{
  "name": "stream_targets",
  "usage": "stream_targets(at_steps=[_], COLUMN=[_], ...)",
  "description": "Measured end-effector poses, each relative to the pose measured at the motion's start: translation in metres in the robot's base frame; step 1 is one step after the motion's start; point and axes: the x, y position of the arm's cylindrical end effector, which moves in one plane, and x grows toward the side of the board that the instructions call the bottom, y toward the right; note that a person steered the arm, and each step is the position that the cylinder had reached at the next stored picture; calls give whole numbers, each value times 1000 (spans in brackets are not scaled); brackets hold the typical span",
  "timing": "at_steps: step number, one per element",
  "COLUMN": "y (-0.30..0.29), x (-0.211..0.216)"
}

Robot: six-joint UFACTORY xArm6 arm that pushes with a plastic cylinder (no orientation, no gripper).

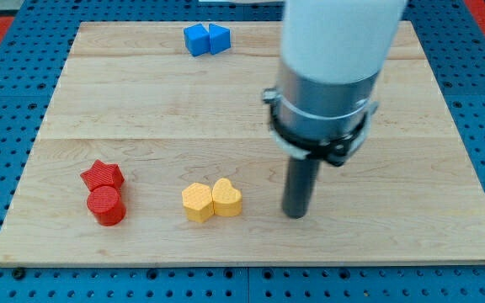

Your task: Push the yellow heart top close to the yellow hexagon

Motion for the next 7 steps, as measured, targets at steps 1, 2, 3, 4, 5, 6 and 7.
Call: stream_targets(at_steps=[1, 2, 3, 4, 5, 6, 7], y=[-64, -104, -129, -129, -73, 2, 31], x=[2, -1, -7, -23, -20, -20, -20])
